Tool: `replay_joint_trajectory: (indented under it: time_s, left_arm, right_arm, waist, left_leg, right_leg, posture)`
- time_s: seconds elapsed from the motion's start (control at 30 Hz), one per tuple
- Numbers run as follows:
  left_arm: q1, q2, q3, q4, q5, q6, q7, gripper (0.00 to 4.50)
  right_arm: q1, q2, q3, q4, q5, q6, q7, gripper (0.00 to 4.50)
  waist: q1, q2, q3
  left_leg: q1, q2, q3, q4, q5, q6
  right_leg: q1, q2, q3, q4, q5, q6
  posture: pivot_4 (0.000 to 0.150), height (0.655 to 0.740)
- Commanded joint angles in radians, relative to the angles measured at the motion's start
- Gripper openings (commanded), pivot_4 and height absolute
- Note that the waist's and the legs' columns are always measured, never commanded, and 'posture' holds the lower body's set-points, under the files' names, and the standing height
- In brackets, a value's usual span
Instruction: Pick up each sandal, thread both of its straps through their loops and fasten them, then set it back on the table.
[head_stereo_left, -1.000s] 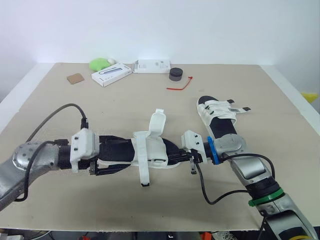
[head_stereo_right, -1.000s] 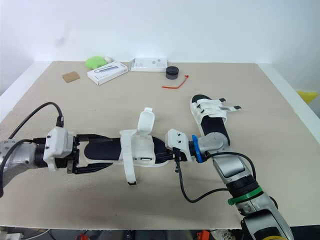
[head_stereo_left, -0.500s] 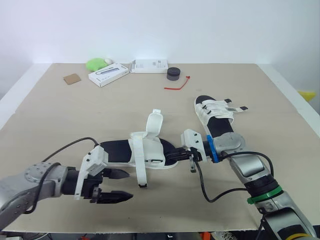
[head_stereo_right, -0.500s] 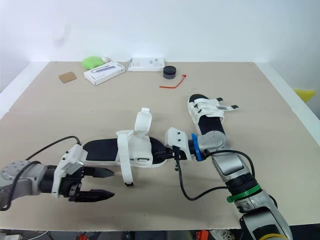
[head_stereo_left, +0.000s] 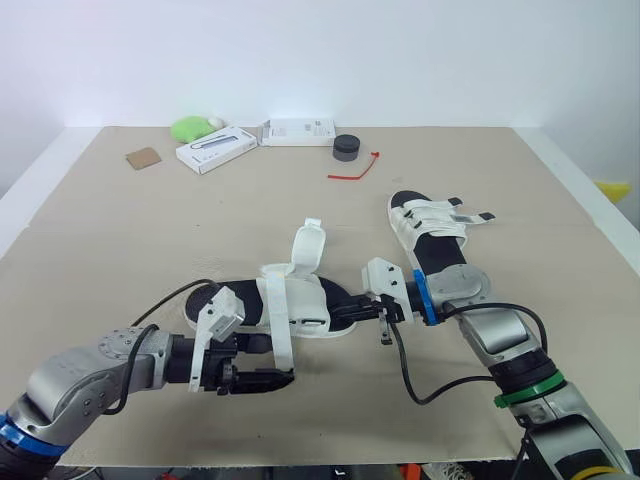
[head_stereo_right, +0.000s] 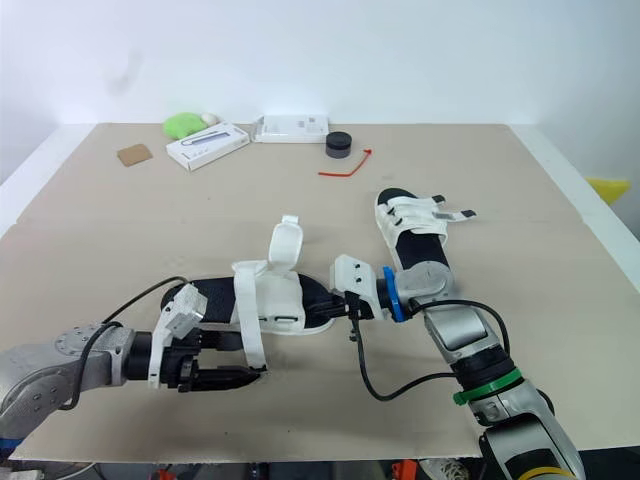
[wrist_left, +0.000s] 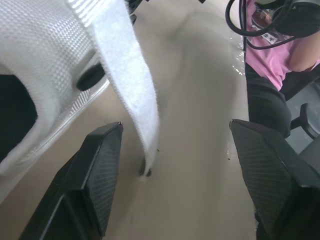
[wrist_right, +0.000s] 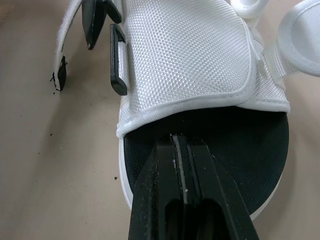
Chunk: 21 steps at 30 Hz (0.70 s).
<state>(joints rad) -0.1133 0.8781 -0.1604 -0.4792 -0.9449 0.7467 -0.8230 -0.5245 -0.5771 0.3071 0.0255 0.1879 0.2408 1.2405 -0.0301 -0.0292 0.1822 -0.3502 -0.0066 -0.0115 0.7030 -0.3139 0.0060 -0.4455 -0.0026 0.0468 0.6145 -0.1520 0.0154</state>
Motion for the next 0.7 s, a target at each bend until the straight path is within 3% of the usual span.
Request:
replay_joint_trajectory:
  time_s: [0.03,0.17,0.2,0.3,0.53,0.7]
  left_arm:
    - [-0.017,-0.027,0.015,0.008,0.016,0.02,-0.012,2.22]
    - [-0.025,-0.054,0.045,0.024,-0.005,0.065,-0.009,0.2]
    - [-0.026,-0.055,0.057,0.023,-0.017,0.075,-0.015,0.05]
    - [-0.032,-0.043,0.108,0.009,-0.075,0.117,-0.037,0.05]
    - [-0.228,-0.006,0.29,0.107,-0.497,0.313,0.036,0.05]
    - [-0.326,-0.02,0.297,0.233,-0.448,0.338,0.071,0.05]
  right_arm:
    - [-0.024,-0.001,-0.012,-0.019,0.002,-0.01,0.002,0.0]
    - [-0.023,-0.003,-0.013,-0.021,0.001,-0.01,0.002,0.0]
    - [-0.022,-0.004,-0.013,-0.022,0.002,-0.01,0.003,0.0]
    - [-0.021,-0.006,-0.014,-0.024,0.002,-0.01,0.004,0.0]
    - [-0.02,-0.006,-0.015,-0.026,0.004,-0.009,0.004,0.0]
    - [-0.023,-0.004,-0.011,-0.024,0.003,-0.012,0.003,0.0]
  waist:
    - [0.0,0.0,0.0]
    - [0.0,0.0,0.0]
    - [0.0,0.0,0.0]
    - [0.0,0.0,0.0]
    - [0.0,0.0,0.0]
    - [-0.002,0.0,0.0]
  left_leg:
    - [0.0,0.0,0.0,0.0,0.0,0.0]
    - [0.0,0.0,0.0,0.0,0.0,0.0]
    - [0.0,0.0,0.0,0.0,0.0,0.0]
    - [0.0,0.0,0.0,0.0,0.0,0.0]
    - [0.0,-0.001,-0.001,0.0,0.0,0.0]
    - [0.0,-0.001,-0.002,0.0,0.0,0.0]
  right_leg:
    - [0.0,0.0,0.0,0.0,0.0,0.0]
    - [0.0,0.0,0.0,0.0,0.0,0.0]
    - [0.0,0.0,0.0,0.0,0.0,0.0]
    - [0.0,0.0,0.0,0.0,0.0,0.0]
    - [0.0,0.0,0.0,0.0,0.0,0.001]
    - [0.0,0.0,0.0,0.0,0.0,0.001]
  posture:
    - [0.15,0.74]
    - [0.15,0.74]
    - [0.15,0.74]
    - [0.15,0.74]
    - [0.15,0.74]
    - [0.15,0.74]
